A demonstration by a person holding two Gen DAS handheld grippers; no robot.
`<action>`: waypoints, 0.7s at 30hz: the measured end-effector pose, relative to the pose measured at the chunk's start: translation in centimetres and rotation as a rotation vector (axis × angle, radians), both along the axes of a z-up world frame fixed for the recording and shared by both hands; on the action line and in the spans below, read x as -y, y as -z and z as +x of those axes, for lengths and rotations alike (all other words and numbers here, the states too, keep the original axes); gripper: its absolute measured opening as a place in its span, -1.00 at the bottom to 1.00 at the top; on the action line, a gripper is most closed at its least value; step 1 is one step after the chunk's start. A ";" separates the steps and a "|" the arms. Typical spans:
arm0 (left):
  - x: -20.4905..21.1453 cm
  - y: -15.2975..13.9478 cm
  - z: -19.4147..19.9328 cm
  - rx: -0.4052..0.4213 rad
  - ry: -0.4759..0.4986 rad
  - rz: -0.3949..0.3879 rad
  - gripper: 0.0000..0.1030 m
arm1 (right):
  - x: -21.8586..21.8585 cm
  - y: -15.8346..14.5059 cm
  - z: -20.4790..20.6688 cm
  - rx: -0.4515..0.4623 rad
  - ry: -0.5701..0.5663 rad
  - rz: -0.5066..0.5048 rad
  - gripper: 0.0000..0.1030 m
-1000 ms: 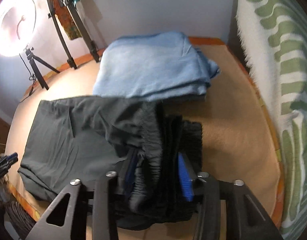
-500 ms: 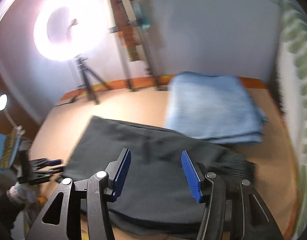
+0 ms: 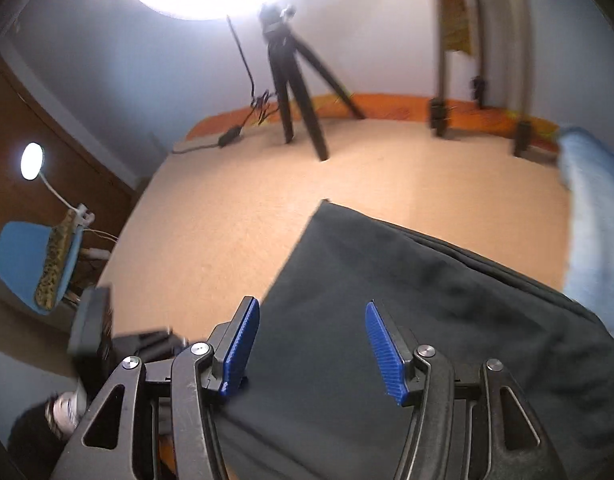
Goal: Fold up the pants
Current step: 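Grasp the folded pants edge with the left gripper while the right gripper pinches it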
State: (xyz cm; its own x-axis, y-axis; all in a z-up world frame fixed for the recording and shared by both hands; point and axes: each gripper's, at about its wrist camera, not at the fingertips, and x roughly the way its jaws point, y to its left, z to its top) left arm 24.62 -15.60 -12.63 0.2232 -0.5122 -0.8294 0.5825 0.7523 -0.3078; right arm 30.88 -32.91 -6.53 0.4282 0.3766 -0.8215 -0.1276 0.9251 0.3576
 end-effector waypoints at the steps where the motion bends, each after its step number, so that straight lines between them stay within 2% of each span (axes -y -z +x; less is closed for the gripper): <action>1: -0.1 0.0 0.0 -0.011 -0.002 -0.012 -0.22 | -0.9 0.4 0.8 -0.011 -0.007 -0.011 0.12; 5: 0.1 -0.1 -0.3 -0.030 0.011 -0.038 -0.22 | -4.3 2.2 3.8 -0.072 -0.023 -0.069 0.12; 12: -0.7 -0.1 -0.9 -0.059 0.012 -0.085 -0.22 | -7.3 5.1 7.1 -0.162 -0.016 -0.182 0.12; 16: -1.2 -0.4 -1.1 -0.043 0.008 -0.087 -0.22 | -9.1 6.8 8.3 -0.200 -0.020 -0.269 0.12; 21: -2.0 -0.7 -0.6 -0.032 -0.023 -0.087 -0.22 | -10.9 7.8 8.9 -0.223 -0.046 -0.395 -0.04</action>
